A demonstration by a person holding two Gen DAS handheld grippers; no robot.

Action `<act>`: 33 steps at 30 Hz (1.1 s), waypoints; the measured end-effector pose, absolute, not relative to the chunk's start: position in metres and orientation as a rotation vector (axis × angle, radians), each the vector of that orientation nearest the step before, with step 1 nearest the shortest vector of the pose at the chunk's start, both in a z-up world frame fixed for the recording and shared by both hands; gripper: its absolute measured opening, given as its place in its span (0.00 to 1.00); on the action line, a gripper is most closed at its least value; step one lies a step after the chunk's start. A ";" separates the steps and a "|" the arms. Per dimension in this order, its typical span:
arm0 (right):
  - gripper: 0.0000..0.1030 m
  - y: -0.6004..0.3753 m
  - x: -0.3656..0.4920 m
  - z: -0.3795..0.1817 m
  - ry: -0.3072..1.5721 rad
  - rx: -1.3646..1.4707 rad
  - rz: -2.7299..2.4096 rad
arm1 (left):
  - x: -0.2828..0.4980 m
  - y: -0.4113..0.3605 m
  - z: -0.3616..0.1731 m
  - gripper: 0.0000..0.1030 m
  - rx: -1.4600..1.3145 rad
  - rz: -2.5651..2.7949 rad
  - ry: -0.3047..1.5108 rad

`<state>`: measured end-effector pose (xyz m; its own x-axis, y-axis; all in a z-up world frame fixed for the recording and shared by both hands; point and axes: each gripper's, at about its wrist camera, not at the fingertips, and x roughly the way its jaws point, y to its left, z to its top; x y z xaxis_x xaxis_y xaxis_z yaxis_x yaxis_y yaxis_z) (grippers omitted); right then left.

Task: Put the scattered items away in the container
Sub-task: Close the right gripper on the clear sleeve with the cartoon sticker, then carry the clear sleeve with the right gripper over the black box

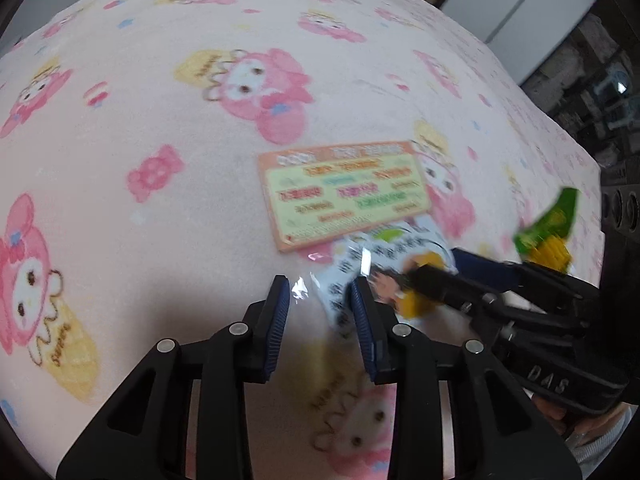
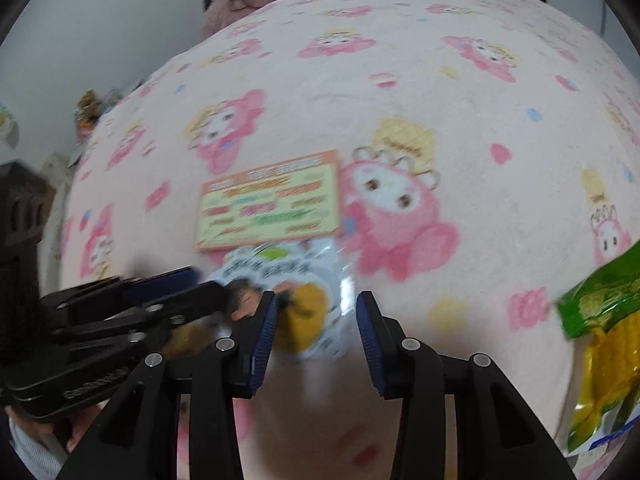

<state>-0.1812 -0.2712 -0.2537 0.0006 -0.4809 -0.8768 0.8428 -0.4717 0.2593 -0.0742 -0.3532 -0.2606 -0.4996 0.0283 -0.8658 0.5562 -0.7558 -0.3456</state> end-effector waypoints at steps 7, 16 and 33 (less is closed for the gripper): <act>0.35 -0.254 -0.146 -0.245 0.499 1.265 -1.682 | -0.051 -0.349 -0.254 0.32 1.376 -2.341 0.953; 0.35 -0.265 -0.174 -0.272 0.419 1.345 -1.680 | -0.062 -0.343 -0.272 0.35 1.401 -2.308 0.935; 0.34 -0.152 -0.132 -0.165 0.318 1.230 -1.805 | -0.059 -0.256 -0.181 0.32 1.399 -2.549 0.810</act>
<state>-0.1318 -0.1524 -0.1648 -0.0991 -0.5296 -0.8424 0.7859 -0.5609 0.2602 -0.0592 -0.2559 -0.1806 -0.5642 0.1438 -0.8130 0.3519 -0.8490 -0.3943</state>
